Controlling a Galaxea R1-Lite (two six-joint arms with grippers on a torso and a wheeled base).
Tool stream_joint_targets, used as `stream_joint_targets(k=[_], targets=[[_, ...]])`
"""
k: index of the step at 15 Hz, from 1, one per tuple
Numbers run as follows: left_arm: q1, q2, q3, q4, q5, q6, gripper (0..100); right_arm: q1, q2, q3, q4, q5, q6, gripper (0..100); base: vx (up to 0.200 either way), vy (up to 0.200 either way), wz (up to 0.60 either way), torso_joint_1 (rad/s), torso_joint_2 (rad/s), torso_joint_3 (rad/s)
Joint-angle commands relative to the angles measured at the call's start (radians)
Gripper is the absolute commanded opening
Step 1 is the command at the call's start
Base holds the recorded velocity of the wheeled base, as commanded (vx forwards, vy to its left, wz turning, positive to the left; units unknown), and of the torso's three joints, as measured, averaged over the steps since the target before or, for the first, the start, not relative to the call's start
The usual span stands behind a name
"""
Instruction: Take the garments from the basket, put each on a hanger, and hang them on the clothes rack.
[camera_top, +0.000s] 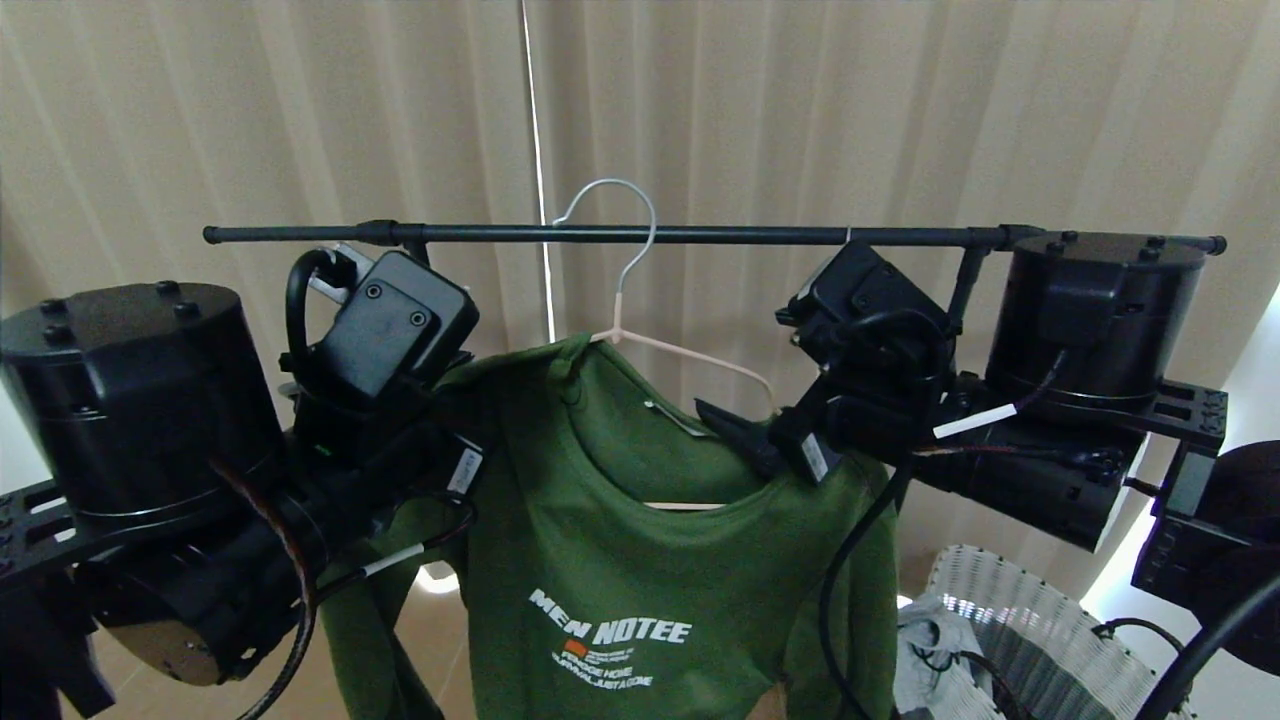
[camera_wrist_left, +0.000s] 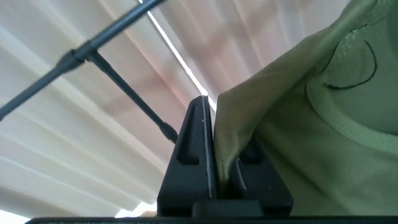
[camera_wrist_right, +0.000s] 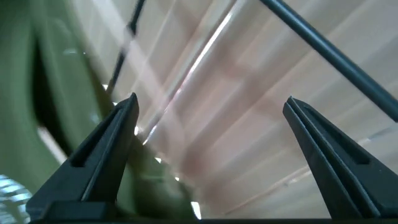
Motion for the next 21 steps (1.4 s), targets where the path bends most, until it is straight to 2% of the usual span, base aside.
stream_joint_targets(k=[1, 3, 4, 7, 13, 17, 19, 20, 21], targets=[[0.0, 0.007, 0.0, -0.019, 0.001, 0.001, 0, 0.014, 0.007, -0.007, -0.001, -0.002, 0.0, 100, 0.0, 0.0, 0.0, 0.0, 0.0, 0.0], [0.0, 0.007, 0.002, -0.019, 0.001, 0.001, 0, 0.014, 0.007, -0.009, -0.001, -0.002, 0.0, 100, 0.0, 0.0, 0.0, 0.0, 0.0, 0.0], [0.0, 0.007, 0.0, -0.019, 0.001, 0.001, 0, 0.014, 0.006, -0.007, -0.001, -0.002, 0.0, 0, 0.0, 0.0, 0.0, 0.0, 0.0, 0.0], [0.0, 0.007, 0.0, -0.022, -0.001, 0.001, 0, 0.014, 0.009, -0.009, -0.002, -0.002, 0.0, 0, 0.0, 0.0, 0.0, 0.0, 0.0, 0.0], [0.0, 0.001, 0.065, -0.135, -0.009, 0.0, 0, 0.01, 0.004, -0.006, -0.01, -0.003, 0.003, 0, 0.0, 0.0, 0.0, 0.0, 0.0, 0.0], [0.0, 0.001, 0.062, -0.135, -0.012, 0.0, 0, 0.01, -0.002, 0.0, -0.014, -0.002, 0.004, 0, 0.0, 0.0, 0.0, 0.0, 0.0, 0.0], [0.0, 0.001, 0.063, -0.135, -0.038, 0.0, 0, 0.01, -0.008, -0.001, -0.016, -0.002, 0.006, 0, 0.0, 0.0, 0.0, 0.0, 0.0, 0.0], [0.0, 0.001, 0.062, -0.135, -0.046, 0.0, 100, 0.01, -0.01, 0.0, -0.016, -0.002, 0.006, 0, 0.0, 0.0, 0.0, 0.0, 0.0, 0.0], [0.0, 0.001, 0.062, -0.135, -0.046, 0.0, 100, 0.01, -0.01, 0.0, -0.016, -0.002, 0.006, 0, 0.0, 0.0, 0.0, 0.0, 0.0, 0.0]])
